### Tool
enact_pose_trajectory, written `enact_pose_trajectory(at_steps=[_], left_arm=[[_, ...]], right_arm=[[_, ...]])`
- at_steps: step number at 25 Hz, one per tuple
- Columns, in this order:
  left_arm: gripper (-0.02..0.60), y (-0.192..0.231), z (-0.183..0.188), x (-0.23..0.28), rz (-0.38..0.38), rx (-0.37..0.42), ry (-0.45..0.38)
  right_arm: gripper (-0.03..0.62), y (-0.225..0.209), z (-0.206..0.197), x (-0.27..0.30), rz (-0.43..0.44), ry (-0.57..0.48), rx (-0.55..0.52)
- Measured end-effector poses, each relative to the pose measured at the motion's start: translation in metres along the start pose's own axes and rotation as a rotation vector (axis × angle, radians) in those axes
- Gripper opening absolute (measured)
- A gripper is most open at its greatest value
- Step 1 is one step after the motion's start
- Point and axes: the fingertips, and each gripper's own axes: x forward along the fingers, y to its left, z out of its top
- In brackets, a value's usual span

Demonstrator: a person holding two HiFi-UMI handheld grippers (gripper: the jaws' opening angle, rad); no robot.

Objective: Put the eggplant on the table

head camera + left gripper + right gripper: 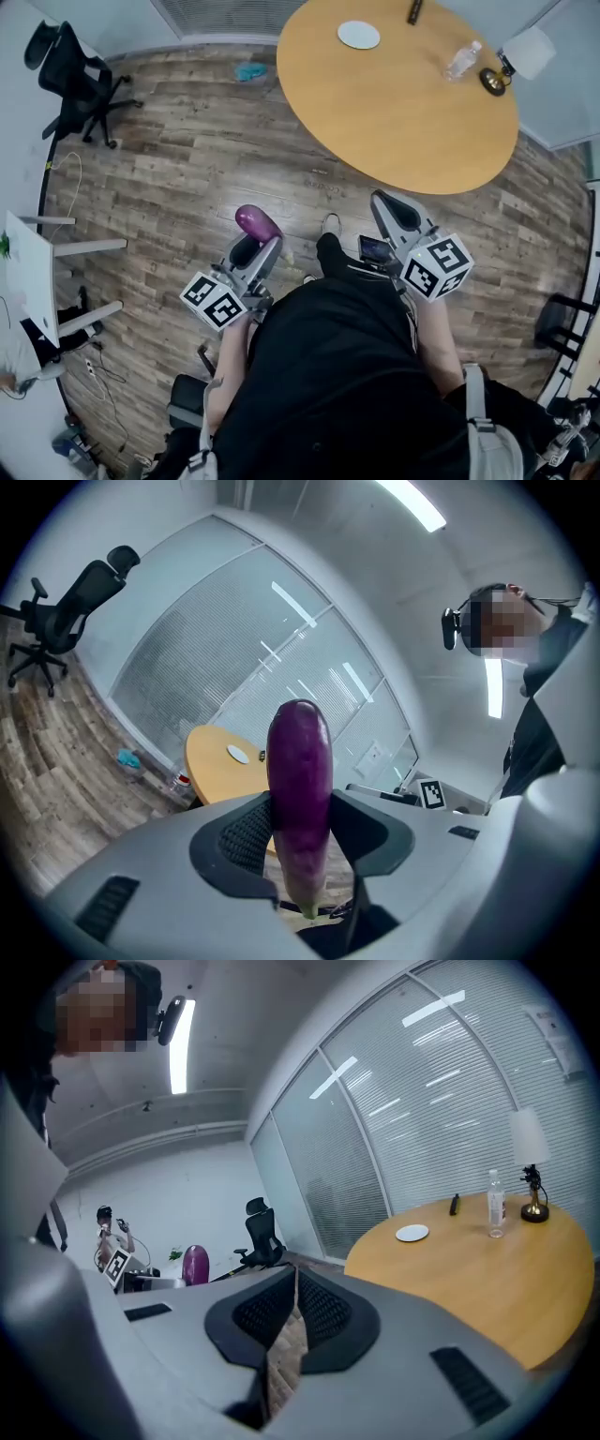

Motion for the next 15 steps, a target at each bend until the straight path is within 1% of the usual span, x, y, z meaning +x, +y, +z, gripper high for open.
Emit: enact_pose_trajectory(at_steps=[4,7,9,12,15], left_arm=[[0.202,0.004,0.040,0.053,-0.027,0.052,0.003],[0.202,0.006,0.059,0.089,-0.042,0.083,0.007],[0.202,0.010,0.062,0.109,-0.035,0.087,0.025],[0.201,0.017,0.057,0.132,-0.016,0.067,0.059],[0.199,0.020,0.055,0.151,-0.016,0.061,0.079]], right_arm=[[0.021,-0.034,0.029,0.021,-0.007,-0.012,0.001],[0.021,-0.059,0.042,0.032,-0.009,-0.014,0.009],[0.021,-0.072,0.045,0.038,-0.012,-0.011,0.018],[0.021,-0.087,0.046,0.043,-0.016,0.001,0.033],[0.021,-0.098,0.043,0.048,-0.021,0.016,0.044]])
